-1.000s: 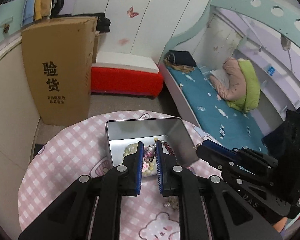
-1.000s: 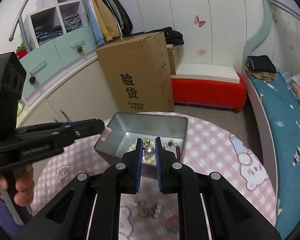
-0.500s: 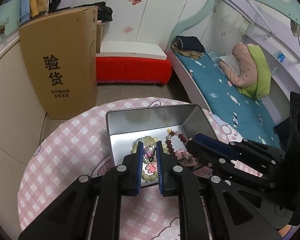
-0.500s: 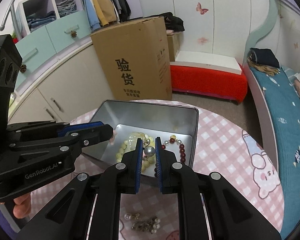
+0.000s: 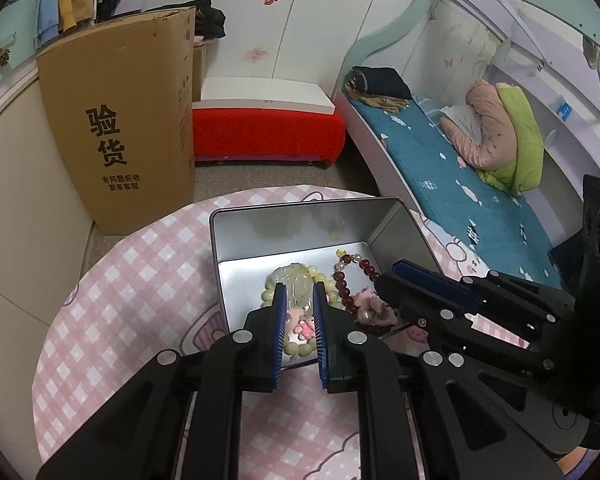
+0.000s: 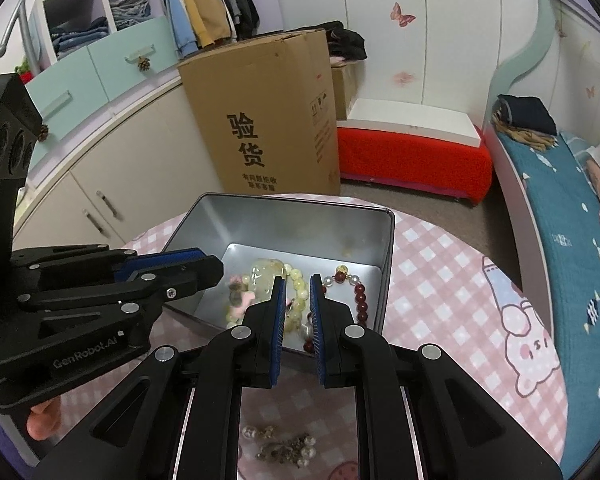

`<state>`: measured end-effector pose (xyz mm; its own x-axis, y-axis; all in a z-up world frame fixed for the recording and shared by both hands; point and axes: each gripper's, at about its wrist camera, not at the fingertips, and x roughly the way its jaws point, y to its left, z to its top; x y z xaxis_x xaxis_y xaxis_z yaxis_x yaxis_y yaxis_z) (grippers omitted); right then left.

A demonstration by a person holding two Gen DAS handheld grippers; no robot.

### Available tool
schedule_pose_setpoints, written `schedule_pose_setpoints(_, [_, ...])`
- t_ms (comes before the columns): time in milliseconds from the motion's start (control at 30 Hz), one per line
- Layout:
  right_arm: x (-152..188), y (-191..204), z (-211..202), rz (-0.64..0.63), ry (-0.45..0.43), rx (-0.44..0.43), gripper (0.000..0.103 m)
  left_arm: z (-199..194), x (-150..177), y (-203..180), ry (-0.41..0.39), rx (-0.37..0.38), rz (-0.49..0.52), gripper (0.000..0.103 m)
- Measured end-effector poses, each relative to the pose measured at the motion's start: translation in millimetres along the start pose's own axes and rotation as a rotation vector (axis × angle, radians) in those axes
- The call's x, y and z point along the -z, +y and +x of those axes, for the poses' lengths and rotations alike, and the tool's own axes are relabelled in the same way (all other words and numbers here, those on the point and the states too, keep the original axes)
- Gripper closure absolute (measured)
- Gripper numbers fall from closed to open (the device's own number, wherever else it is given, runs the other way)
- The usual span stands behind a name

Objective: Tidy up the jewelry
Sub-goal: 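Carry the earring and pink charm into the grey tin and open both grippers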

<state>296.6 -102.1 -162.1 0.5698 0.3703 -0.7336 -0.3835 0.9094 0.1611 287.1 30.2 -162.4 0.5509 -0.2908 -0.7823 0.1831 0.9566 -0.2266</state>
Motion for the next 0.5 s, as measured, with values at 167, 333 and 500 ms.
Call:
schedule_pose_setpoints(167, [1,-1,-4,0.001,-0.006,0.002,0.090,-7,1,2,-0.020,-0.005,-0.001,0.076])
schedule_pose_setpoints(333, [1,-3,-13,0.007,-0.025,0.008,0.088,-17,1,2,-0.032,0.015,-0.017,0.069])
schedule_pose_setpoints(500, [2,-3,-28,0.019,-0.049,0.032,0.054,-33,2,1,-0.078,0.014,-0.032,0.053])
